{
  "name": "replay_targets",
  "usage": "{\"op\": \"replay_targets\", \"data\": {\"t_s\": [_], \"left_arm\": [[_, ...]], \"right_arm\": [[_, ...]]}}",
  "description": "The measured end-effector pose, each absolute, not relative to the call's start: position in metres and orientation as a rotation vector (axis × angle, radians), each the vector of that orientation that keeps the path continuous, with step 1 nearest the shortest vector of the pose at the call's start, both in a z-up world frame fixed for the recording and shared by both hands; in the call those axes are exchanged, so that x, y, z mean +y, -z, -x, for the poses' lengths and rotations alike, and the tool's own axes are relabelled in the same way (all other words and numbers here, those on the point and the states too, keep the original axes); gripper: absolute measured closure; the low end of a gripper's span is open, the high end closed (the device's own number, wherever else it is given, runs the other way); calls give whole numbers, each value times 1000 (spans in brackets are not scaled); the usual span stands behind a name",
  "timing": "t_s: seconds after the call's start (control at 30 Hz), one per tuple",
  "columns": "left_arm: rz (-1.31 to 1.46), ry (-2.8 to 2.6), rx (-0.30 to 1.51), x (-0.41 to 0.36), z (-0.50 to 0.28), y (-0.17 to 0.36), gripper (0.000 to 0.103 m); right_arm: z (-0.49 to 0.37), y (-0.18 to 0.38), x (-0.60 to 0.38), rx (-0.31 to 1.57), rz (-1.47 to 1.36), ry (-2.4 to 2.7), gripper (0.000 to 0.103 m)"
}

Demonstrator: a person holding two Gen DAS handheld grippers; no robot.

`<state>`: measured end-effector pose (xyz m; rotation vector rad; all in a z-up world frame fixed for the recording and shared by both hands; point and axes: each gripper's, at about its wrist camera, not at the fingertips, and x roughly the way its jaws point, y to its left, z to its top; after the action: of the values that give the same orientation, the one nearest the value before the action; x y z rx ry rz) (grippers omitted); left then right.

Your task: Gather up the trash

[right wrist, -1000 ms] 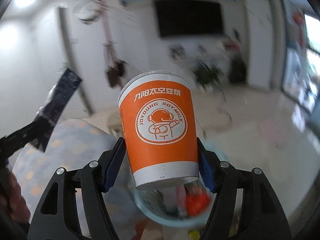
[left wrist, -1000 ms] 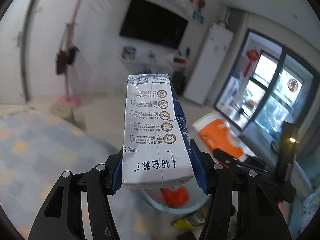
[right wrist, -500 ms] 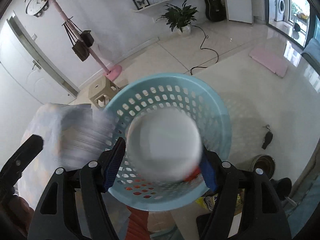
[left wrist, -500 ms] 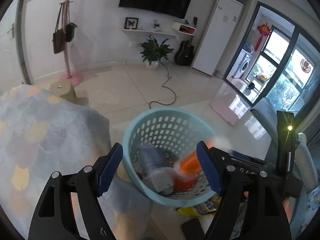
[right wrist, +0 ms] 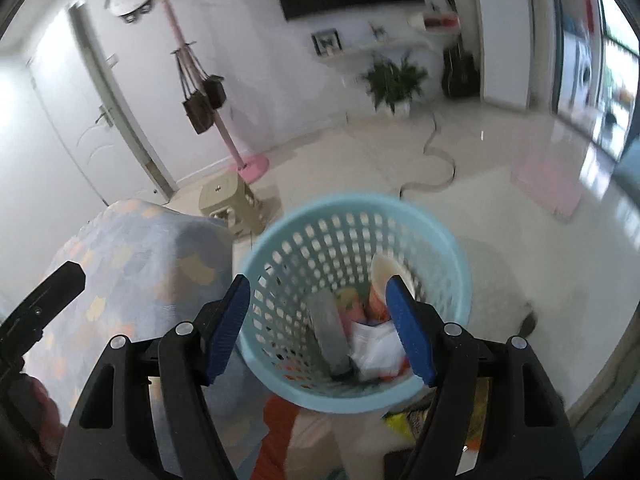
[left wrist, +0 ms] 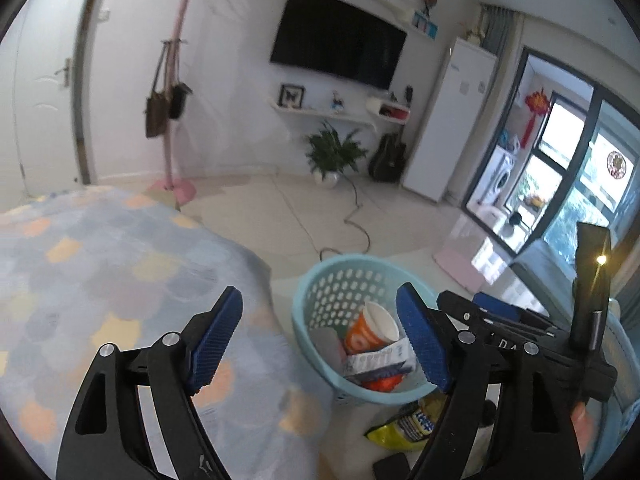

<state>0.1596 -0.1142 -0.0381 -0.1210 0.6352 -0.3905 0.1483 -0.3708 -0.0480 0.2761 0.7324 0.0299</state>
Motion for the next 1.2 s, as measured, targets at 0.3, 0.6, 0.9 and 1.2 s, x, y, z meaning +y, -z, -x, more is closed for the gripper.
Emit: {"op": "replay_targets", "data": {"t_s": [0.3,0.6,0.9,1.2], "left_arm": [[44,140,427,-67,-90,3,15],[82,23,376,-45,-62,-1,15],[103,-20,367,-30,-46,0,14],[87,-43,386,-30,-40,2,14]], "right_arm": [[-96,-9,-304,514,-161,-73,36],[-60,-28,-270,380,-70,-20,36],[-51,-29,-260,370,-56,-21,36],[-49,-27,-255,387,-54,-16,33]]}}
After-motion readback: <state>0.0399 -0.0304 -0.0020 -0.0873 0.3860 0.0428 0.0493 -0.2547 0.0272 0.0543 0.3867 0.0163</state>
